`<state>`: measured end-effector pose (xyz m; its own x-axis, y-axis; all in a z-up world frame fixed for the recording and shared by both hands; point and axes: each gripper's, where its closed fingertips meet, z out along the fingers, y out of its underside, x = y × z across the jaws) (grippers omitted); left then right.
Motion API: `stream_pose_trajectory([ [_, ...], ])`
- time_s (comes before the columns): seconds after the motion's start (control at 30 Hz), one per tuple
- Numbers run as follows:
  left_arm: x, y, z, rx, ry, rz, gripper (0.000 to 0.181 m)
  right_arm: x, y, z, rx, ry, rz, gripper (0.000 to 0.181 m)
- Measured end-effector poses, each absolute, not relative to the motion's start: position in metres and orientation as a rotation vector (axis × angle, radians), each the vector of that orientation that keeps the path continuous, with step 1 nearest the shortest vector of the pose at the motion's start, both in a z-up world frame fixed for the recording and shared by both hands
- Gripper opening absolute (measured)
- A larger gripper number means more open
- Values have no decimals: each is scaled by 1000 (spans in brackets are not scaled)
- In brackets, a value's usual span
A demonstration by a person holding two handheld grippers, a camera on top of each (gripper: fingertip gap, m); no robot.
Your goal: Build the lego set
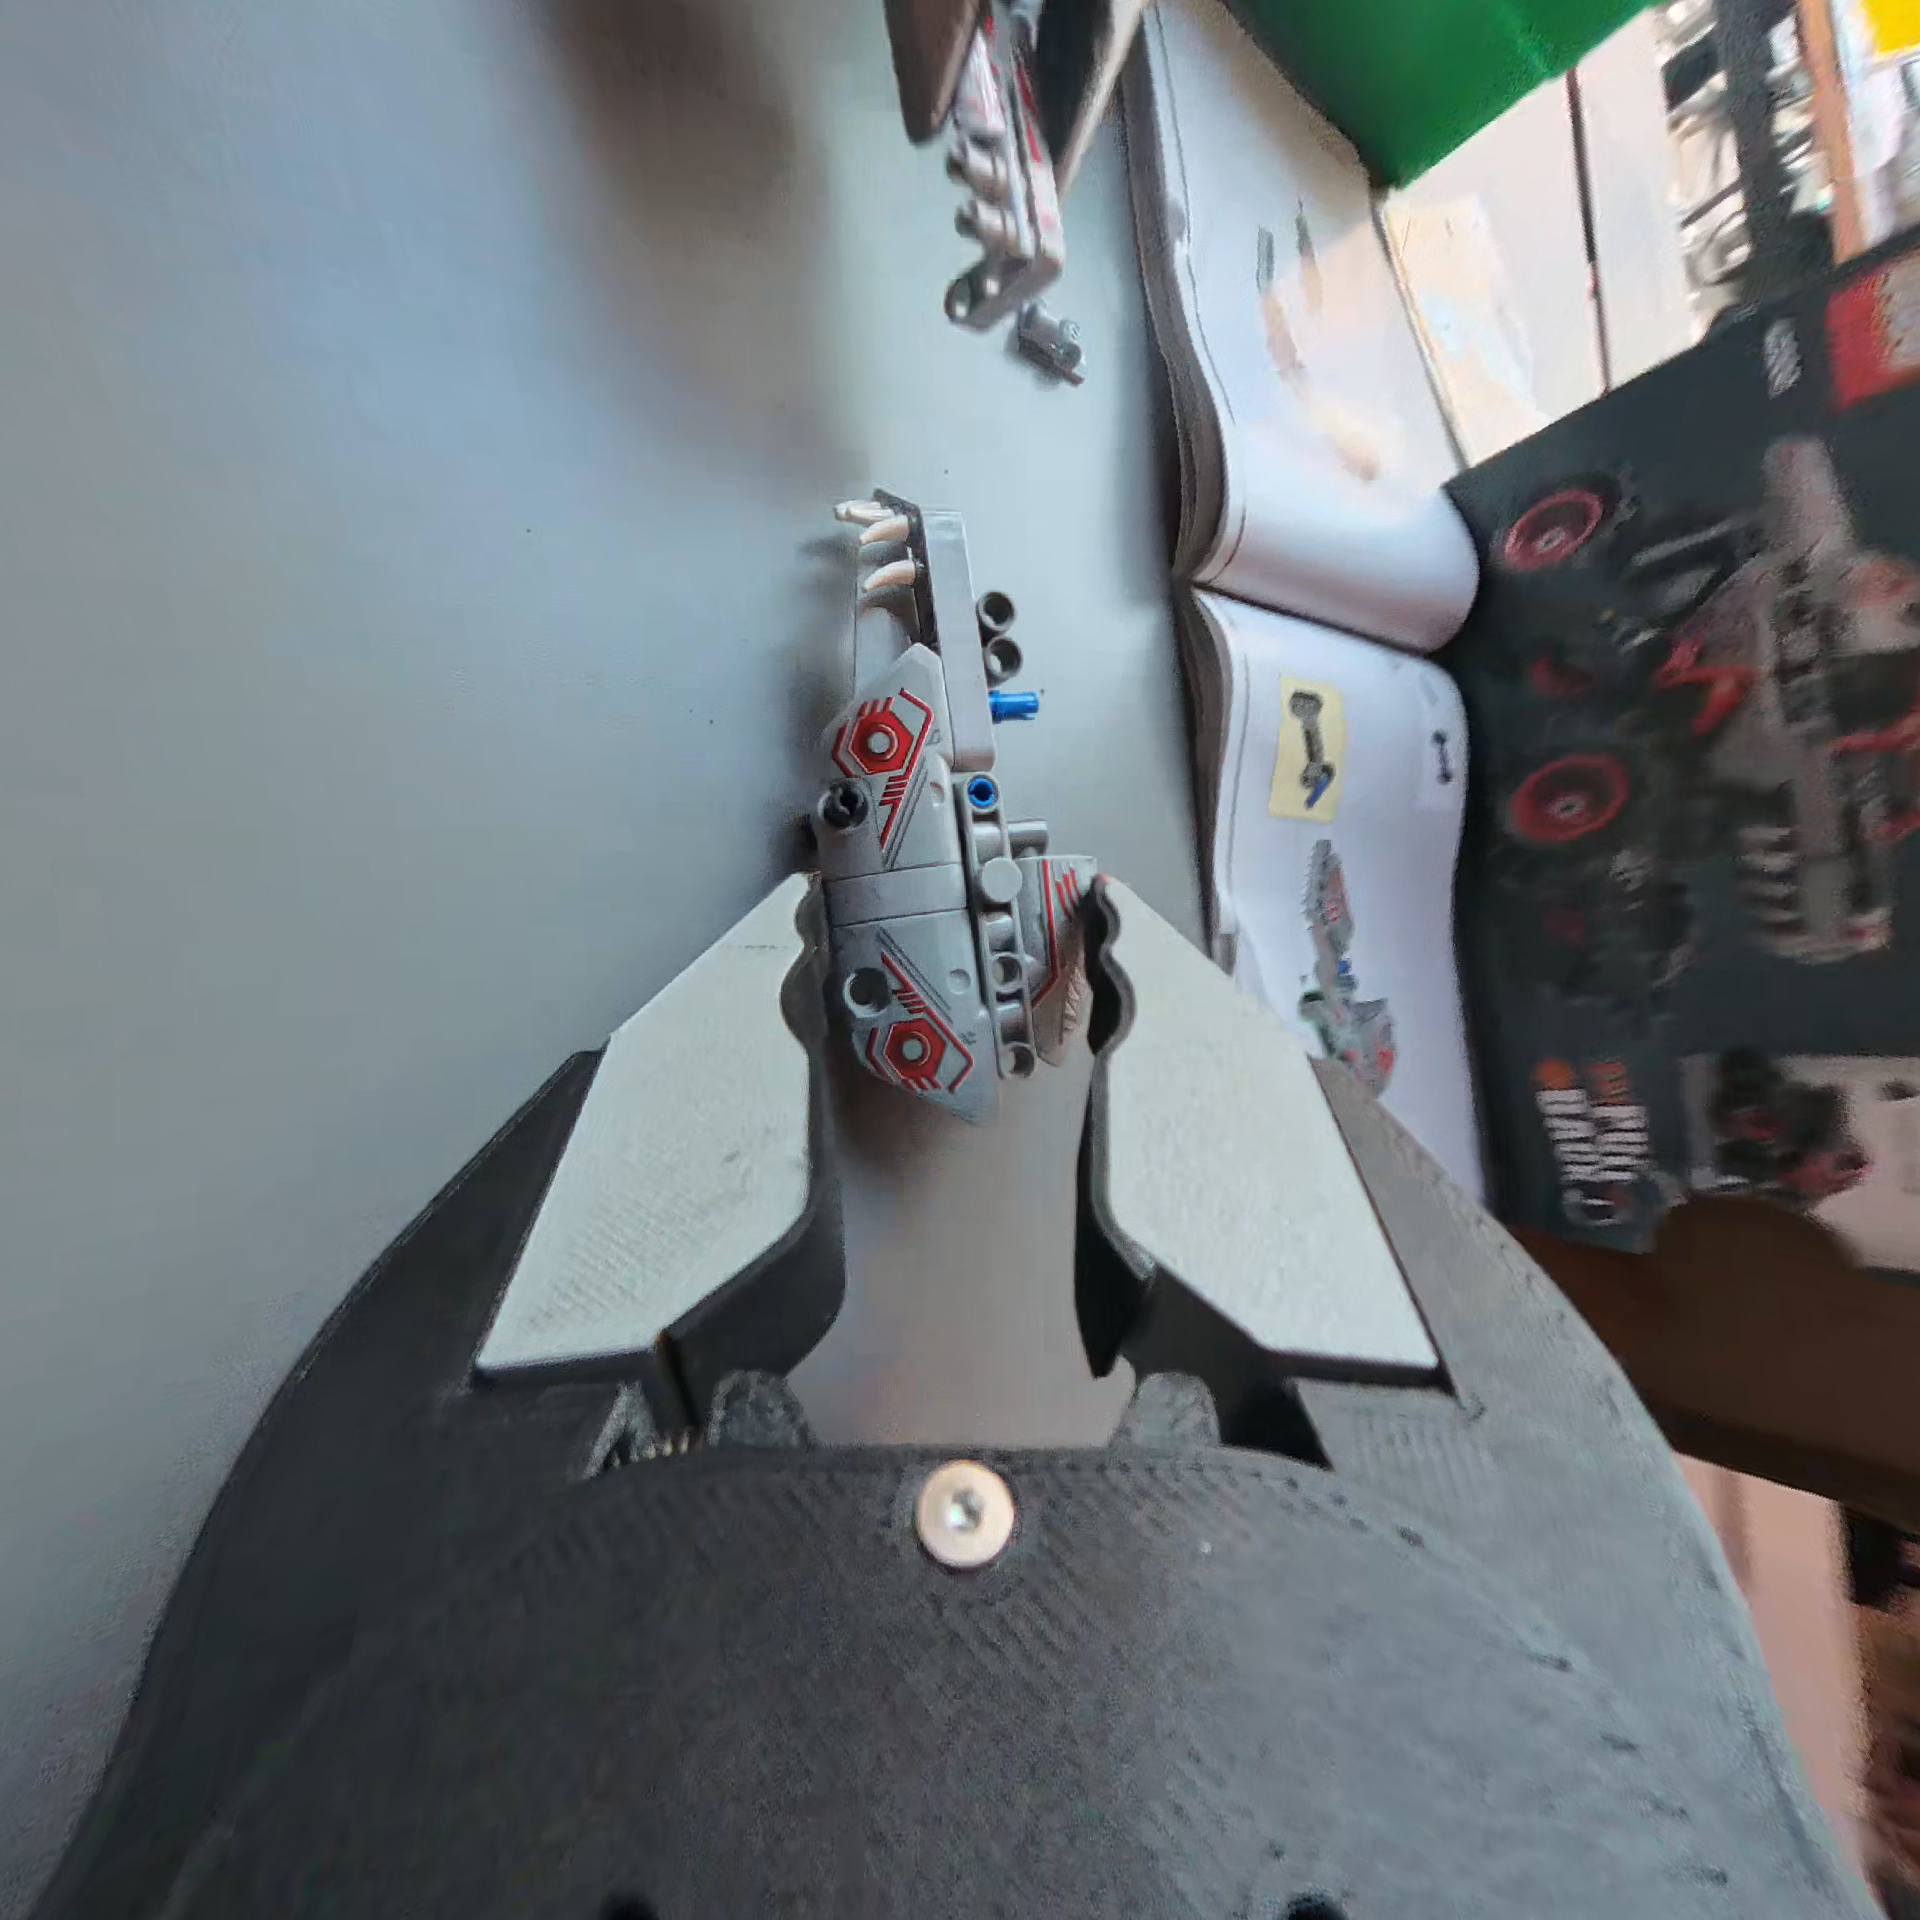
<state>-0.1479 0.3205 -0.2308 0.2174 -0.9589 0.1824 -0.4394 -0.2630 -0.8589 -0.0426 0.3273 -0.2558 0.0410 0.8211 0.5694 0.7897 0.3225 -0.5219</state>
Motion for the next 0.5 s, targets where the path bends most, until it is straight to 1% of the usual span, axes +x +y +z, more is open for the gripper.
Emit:
stream_pose_trajectory([
  [0.2, -139, 331, -235, -1850, 1294, -952, 20, -60, 318, -245, -1180, -1794, -354, 47],
  [0.33, -129, 334, -238, -1784, 1384, -875, 20, -71, 310, -241, -1031, -1752, -459, 47],
  [0.5, -119, 334, -240, -1724, 1458, -828, 20, -77, 313, -243, -942, -1704, -572, 47],
])
